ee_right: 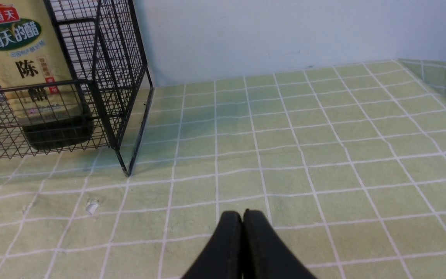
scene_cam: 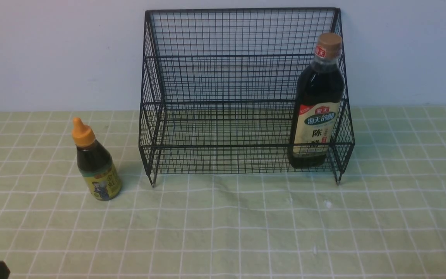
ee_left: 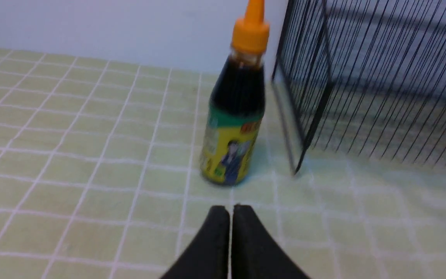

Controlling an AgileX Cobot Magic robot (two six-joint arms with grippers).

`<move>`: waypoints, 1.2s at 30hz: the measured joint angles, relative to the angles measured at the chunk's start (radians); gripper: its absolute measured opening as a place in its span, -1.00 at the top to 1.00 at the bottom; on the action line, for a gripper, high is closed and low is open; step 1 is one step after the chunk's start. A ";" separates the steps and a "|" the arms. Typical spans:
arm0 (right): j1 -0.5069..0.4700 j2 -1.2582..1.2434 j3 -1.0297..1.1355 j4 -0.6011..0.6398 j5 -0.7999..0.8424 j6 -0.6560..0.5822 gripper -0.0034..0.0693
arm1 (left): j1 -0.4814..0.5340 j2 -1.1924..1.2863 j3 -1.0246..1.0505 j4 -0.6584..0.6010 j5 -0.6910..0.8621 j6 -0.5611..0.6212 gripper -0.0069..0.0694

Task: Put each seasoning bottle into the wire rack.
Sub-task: Use the left arm to grab the condiment bottle closest to it

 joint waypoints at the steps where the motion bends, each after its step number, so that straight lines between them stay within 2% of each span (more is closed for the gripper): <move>1: 0.000 0.000 0.000 0.000 0.000 0.000 0.94 | 0.000 0.000 0.000 -0.008 0.000 -0.002 0.84; 5: 0.000 0.000 0.000 0.000 0.000 0.000 0.94 | 0.000 0.000 0.000 -0.164 -0.294 -0.022 0.84; 6: 0.000 0.000 0.000 0.000 0.000 0.000 0.94 | 0.000 0.000 0.000 -0.174 -0.310 -0.023 0.84; 8: 0.000 0.000 0.000 0.000 0.000 0.000 0.94 | 0.000 0.000 0.001 -0.214 -0.536 -0.026 0.84; 9: 0.000 0.000 0.000 0.000 0.000 0.000 0.94 | 0.000 0.000 -0.009 -0.220 -0.590 -0.027 0.84; 12: 0.000 0.000 0.000 0.000 0.000 0.000 0.94 | 0.000 0.032 -0.110 -0.204 -0.585 -0.027 0.84; 15: 0.000 0.000 0.000 0.000 0.000 0.000 0.94 | 0.000 0.165 -0.295 -0.150 -0.358 -0.024 0.84; 18: 0.000 0.000 0.000 0.000 0.000 0.000 0.94 | 0.000 0.423 -0.558 -0.101 0.073 -0.018 0.84; 20: 0.000 0.000 0.000 0.000 0.000 0.000 0.94 | 0.000 0.563 -0.682 -0.093 0.305 0.000 0.84; 26: 0.000 0.000 0.000 0.000 0.000 0.003 0.94 | 0.000 0.942 -0.988 -0.084 0.731 0.087 0.84; 29: 0.000 0.000 0.000 0.001 0.000 0.004 0.94 | 0.000 1.126 -1.134 -0.078 0.854 0.128 0.84; 36: 0.000 0.000 0.000 0.001 0.000 0.004 0.94 | 0.000 1.431 -1.392 -0.056 1.000 0.247 0.78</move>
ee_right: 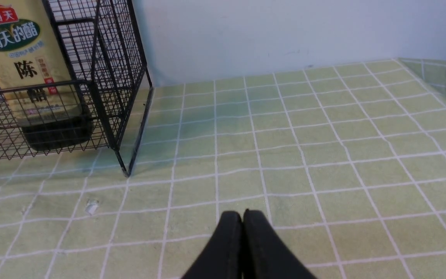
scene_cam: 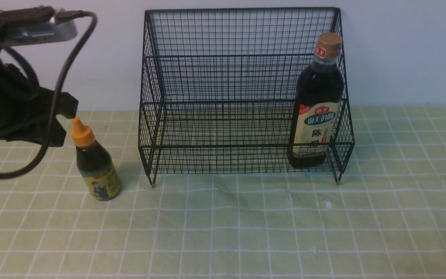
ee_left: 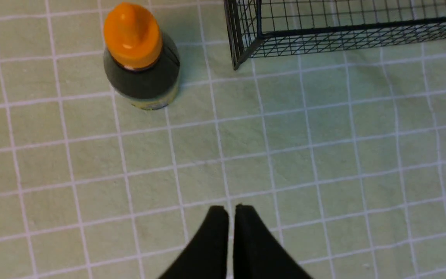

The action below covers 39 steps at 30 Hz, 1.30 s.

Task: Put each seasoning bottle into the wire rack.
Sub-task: Use the left arm to grab the condiment bottle closest to it

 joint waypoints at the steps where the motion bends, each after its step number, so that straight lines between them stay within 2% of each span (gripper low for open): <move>1: 0.000 0.000 0.000 0.000 0.000 0.000 0.94 | 0.000 0.014 -0.006 0.002 0.004 0.003 0.77; 5: 0.000 0.000 0.000 0.000 0.000 0.000 0.94 | 0.000 0.135 -0.098 0.053 0.008 0.028 0.50; 7: 0.000 0.000 0.000 0.000 0.000 0.000 0.94 | 0.000 0.179 -0.112 0.085 -0.019 0.033 0.29; 8: 0.000 0.000 0.000 0.000 0.000 0.000 0.94 | 0.000 0.182 -0.112 0.089 -0.022 0.033 0.26; 10: 0.000 0.000 0.000 0.000 0.000 0.000 0.94 | 0.000 0.222 -0.116 0.147 -0.074 0.033 -0.03; 12: 0.000 0.000 0.000 0.000 0.000 0.000 0.94 | 0.000 0.250 -0.117 0.167 -0.116 0.033 -0.25; 13: 0.000 0.000 0.000 0.000 0.000 0.000 0.94 | 0.000 0.253 -0.117 0.169 -0.124 0.033 -0.27; 14: 0.000 0.000 0.000 0.000 0.000 0.000 0.94 | 0.000 0.278 -0.117 0.173 -0.150 0.033 -0.43; 18: 0.000 0.000 0.000 0.000 0.000 0.000 0.94 | 0.000 0.323 -0.117 0.165 -0.199 0.033 -0.60; 26: 0.000 0.000 0.000 0.000 0.000 0.000 0.94 | 0.000 0.380 -0.117 0.158 -0.227 0.035 -0.62; 29: 0.000 0.000 0.000 0.000 0.000 0.000 0.94 | 0.000 0.389 -0.117 0.157 -0.227 0.035 -0.49; 32: 0.000 0.000 0.000 0.000 0.000 0.000 0.94 | 0.000 0.388 -0.117 0.153 -0.227 0.035 -0.01; 33: 0.000 0.000 0.000 0.000 0.000 0.000 0.94 | 0.000 0.388 -0.117 0.153 -0.227 0.035 0.07; 39: 0.000 0.000 0.000 0.000 0.000 0.000 0.94 | 0.000 0.383 -0.133 0.156 -0.159 0.033 0.07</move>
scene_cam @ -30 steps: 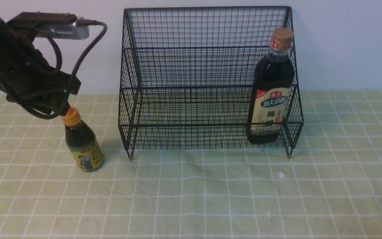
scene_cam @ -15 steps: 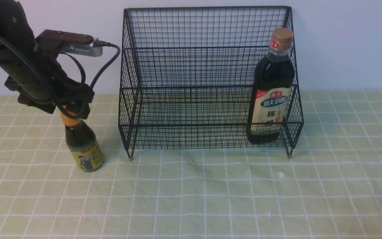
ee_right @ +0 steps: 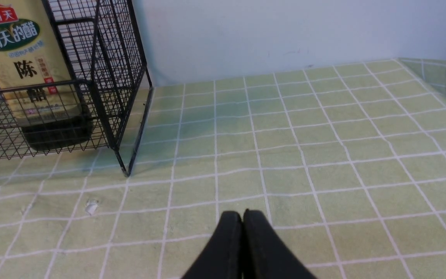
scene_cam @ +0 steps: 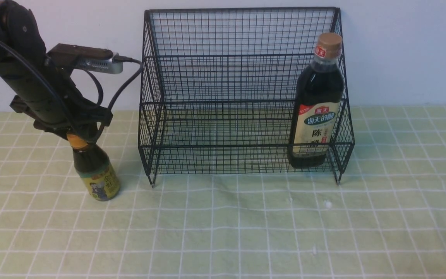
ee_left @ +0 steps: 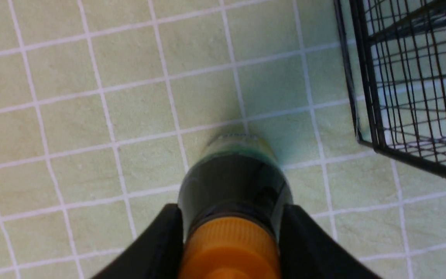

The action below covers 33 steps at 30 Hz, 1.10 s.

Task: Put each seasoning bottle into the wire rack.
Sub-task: Use the left arm to grab the condiment bottle closest to it, then use the left arm to put the condiment bottle back on the shelf

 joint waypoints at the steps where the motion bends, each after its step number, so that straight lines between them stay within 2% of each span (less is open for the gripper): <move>1: 0.000 0.000 0.000 0.000 0.000 0.000 0.94 | 0.000 -0.004 -0.009 0.002 0.019 -0.002 0.07; 10: 0.000 0.000 0.000 0.000 0.000 -0.001 0.94 | -0.039 -0.157 -0.201 -0.003 0.145 -0.037 0.07; 15: 0.000 0.000 0.000 0.000 0.000 -0.001 0.94 | -0.147 -0.188 -0.314 -0.014 0.161 -0.057 0.07; 23: 0.000 0.000 0.000 0.000 0.000 -0.001 0.94 | -0.278 -0.128 -0.350 -0.032 0.038 -0.087 0.07; 33: 0.000 0.000 0.000 0.000 0.000 -0.004 0.94 | -0.296 0.033 -0.350 -0.023 -0.023 -0.081 0.07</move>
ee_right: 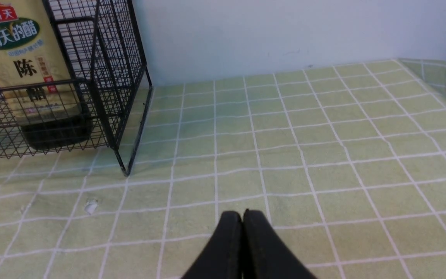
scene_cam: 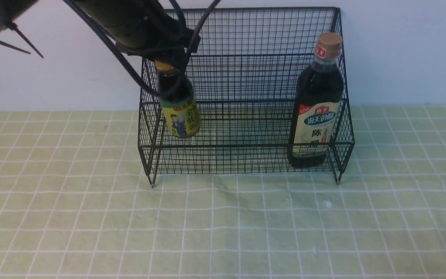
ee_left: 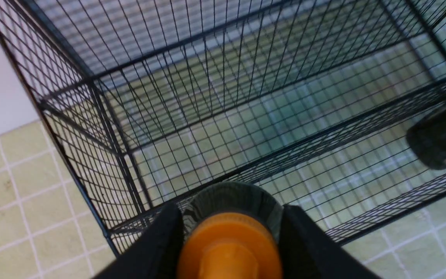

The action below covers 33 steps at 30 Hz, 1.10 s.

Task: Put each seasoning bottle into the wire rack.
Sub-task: Use the left arm to put the condiment bottle back on the shelf

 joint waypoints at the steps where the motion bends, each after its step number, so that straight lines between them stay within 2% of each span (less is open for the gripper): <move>1: 0.000 0.000 0.000 0.000 0.000 0.000 0.94 | 0.000 0.011 0.000 0.000 0.001 0.002 0.07; 13: 0.000 0.000 0.000 0.000 0.000 0.000 0.94 | 0.000 0.109 0.000 0.002 0.029 0.005 0.05; 17: 0.000 0.000 0.000 0.000 0.000 0.000 0.94 | 0.000 0.103 -0.004 -0.002 0.045 0.005 -0.22; 18: 0.000 0.000 0.000 0.000 0.000 0.000 0.94 | 0.000 0.103 -0.005 -0.002 0.045 0.005 -0.23; 19: 0.000 0.000 0.000 0.000 0.000 0.000 0.94 | 0.000 0.100 -0.006 -0.003 0.063 0.005 -0.34; 24: 0.000 0.000 0.000 0.000 0.000 0.000 0.94 | 0.000 0.065 -0.006 -0.003 0.104 0.001 -0.44; 26: 0.000 0.000 0.000 0.000 0.000 0.000 0.94 | -0.001 0.017 -0.006 -0.003 0.114 -0.002 -0.40; 30: 0.000 0.000 0.000 0.000 0.000 0.000 0.94 | -0.001 -0.130 -0.006 -0.003 0.129 -0.039 -0.05; 31: 0.000 0.000 0.000 0.000 0.000 0.000 0.94 | -0.001 -0.138 -0.006 -0.003 0.131 -0.039 -0.02; 32: 0.000 0.000 0.000 0.000 0.000 0.000 0.94 | -0.001 -0.180 -0.006 -0.003 0.143 -0.054 0.12; 33: 0.000 0.000 0.000 0.000 0.000 0.000 0.94 | -0.001 -0.268 -0.006 -0.003 0.163 -0.073 0.50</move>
